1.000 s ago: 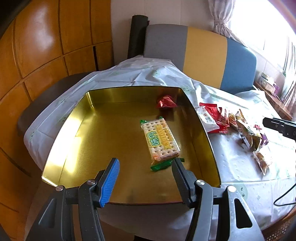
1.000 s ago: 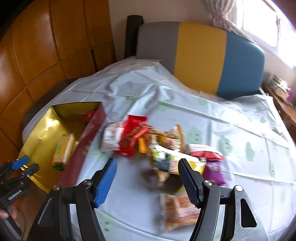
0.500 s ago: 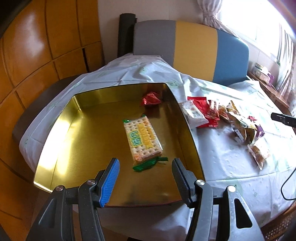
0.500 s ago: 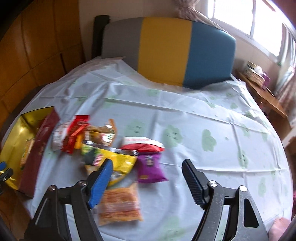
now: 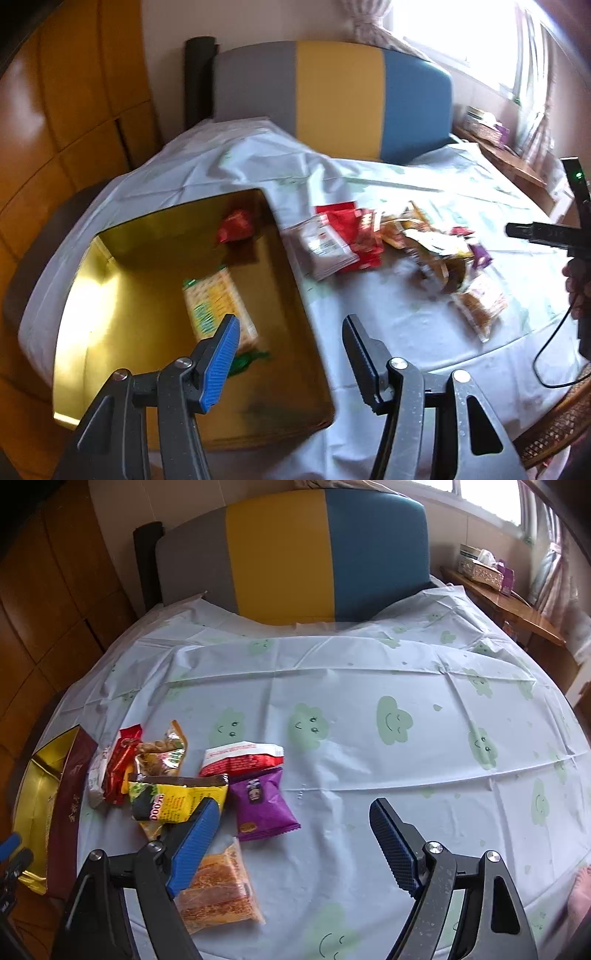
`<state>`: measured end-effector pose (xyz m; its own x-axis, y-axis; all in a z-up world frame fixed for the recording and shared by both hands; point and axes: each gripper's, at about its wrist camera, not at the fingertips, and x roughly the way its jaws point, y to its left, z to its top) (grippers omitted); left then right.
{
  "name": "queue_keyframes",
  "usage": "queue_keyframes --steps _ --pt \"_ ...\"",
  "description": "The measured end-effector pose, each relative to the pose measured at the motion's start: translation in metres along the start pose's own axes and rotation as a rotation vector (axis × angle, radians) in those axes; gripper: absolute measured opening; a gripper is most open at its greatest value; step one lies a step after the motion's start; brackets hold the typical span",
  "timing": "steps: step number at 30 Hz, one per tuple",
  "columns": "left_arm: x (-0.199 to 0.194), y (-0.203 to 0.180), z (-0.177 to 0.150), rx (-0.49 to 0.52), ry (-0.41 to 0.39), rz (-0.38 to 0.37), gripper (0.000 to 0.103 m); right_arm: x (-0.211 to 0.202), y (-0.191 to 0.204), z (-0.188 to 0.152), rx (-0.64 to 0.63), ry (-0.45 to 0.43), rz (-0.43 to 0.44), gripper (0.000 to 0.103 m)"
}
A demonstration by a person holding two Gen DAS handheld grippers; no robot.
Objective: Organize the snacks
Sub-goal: 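Grasp the long red candy bar with the left tool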
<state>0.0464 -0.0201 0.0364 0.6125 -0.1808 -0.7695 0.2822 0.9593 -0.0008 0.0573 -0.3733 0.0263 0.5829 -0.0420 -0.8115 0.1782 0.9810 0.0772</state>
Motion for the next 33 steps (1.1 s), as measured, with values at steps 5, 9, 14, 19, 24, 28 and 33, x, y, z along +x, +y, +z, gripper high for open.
queue_keyframes --steps 5,9,14,19,24,28,33 --pt "0.013 -0.013 0.025 0.039 0.031 -0.073 0.044 -0.002 0.000 0.002 0.015 -0.002 0.024 0.085" --pt "0.032 -0.025 0.050 0.044 0.071 -0.124 0.034 -0.004 0.000 0.003 0.024 0.000 0.040 0.085" --pt "0.062 -0.045 0.074 0.084 0.110 -0.131 0.033 -0.007 0.000 0.004 0.029 -0.003 0.058 0.085" --pt "0.105 -0.061 0.085 0.105 0.160 -0.115 0.033 -0.009 -0.002 0.006 0.045 -0.009 0.075 0.085" --pt "0.136 -0.067 0.089 0.107 0.188 -0.117 0.033 -0.012 -0.004 0.008 0.064 -0.019 0.088 0.087" --pt "0.149 -0.071 0.090 0.122 0.192 -0.117 0.033 -0.011 -0.003 0.009 0.059 -0.022 0.089 0.088" --pt "0.160 -0.073 0.090 0.118 0.191 -0.136 0.026 -0.009 0.003 0.008 0.025 -0.022 0.068 0.088"
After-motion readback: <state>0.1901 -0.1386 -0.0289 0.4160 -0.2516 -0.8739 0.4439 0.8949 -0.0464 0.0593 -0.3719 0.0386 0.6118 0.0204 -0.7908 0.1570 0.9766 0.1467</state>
